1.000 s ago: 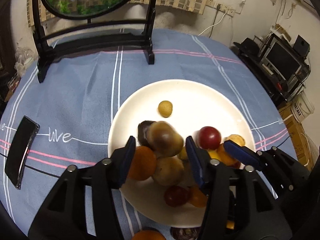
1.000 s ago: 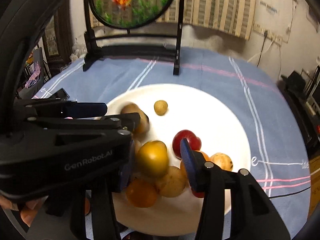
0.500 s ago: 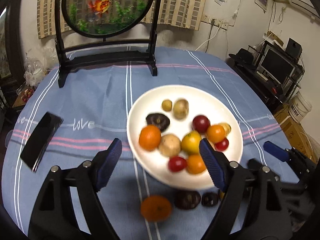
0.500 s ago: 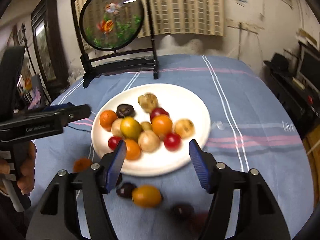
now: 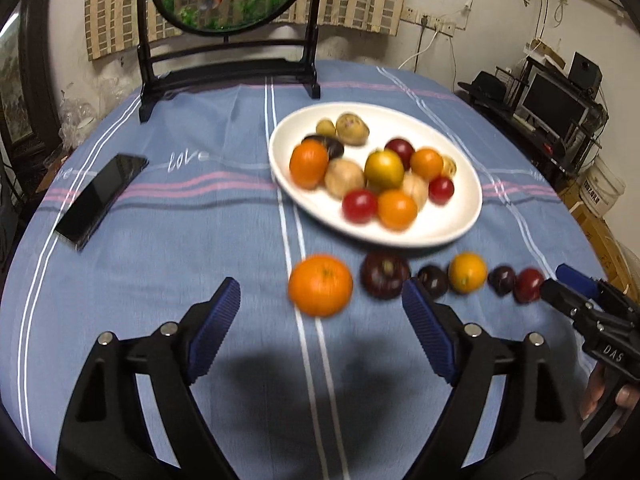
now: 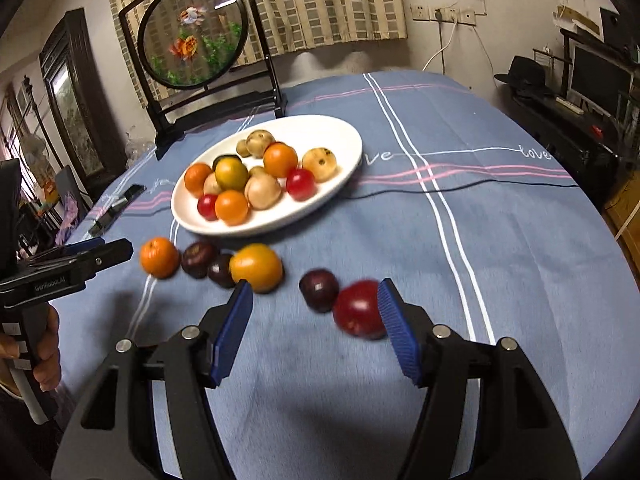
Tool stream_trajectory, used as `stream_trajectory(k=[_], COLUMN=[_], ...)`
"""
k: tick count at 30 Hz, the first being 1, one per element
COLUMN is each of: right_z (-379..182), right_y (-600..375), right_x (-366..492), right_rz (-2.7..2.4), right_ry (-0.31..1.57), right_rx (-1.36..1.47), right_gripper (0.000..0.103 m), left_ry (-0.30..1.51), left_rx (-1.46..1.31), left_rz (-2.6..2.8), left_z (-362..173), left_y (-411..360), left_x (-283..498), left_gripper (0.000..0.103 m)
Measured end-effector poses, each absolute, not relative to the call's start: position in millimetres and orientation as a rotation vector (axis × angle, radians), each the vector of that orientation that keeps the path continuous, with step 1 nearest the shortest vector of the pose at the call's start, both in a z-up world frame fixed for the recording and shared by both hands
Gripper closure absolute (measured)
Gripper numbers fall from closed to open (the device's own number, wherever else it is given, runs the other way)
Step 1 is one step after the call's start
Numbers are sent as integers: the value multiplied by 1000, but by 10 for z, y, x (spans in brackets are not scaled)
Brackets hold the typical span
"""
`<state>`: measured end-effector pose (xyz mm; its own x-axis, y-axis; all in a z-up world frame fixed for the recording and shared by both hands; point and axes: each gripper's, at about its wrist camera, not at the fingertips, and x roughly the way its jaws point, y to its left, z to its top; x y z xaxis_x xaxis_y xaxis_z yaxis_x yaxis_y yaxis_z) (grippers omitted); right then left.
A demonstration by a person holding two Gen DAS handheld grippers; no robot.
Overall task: Organize fruits
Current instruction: 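Withdraw both open tools back to the fruit cluster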
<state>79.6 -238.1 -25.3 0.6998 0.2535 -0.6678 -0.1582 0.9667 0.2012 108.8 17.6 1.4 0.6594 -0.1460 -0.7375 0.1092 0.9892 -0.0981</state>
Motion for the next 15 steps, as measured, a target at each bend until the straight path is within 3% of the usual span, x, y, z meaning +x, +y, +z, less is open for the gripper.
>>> stream_trajectory(k=[15], right_z=[-389], right_y=[-2403], right_x=[747], right_rz=[244], right_ry=[796], right_rx=[122], right_gripper=[38], left_ry=[903], left_rx=[-37], left_rz=[-113], left_z=[-260], left_y=[236], left_x=[1105], left_gripper=[17])
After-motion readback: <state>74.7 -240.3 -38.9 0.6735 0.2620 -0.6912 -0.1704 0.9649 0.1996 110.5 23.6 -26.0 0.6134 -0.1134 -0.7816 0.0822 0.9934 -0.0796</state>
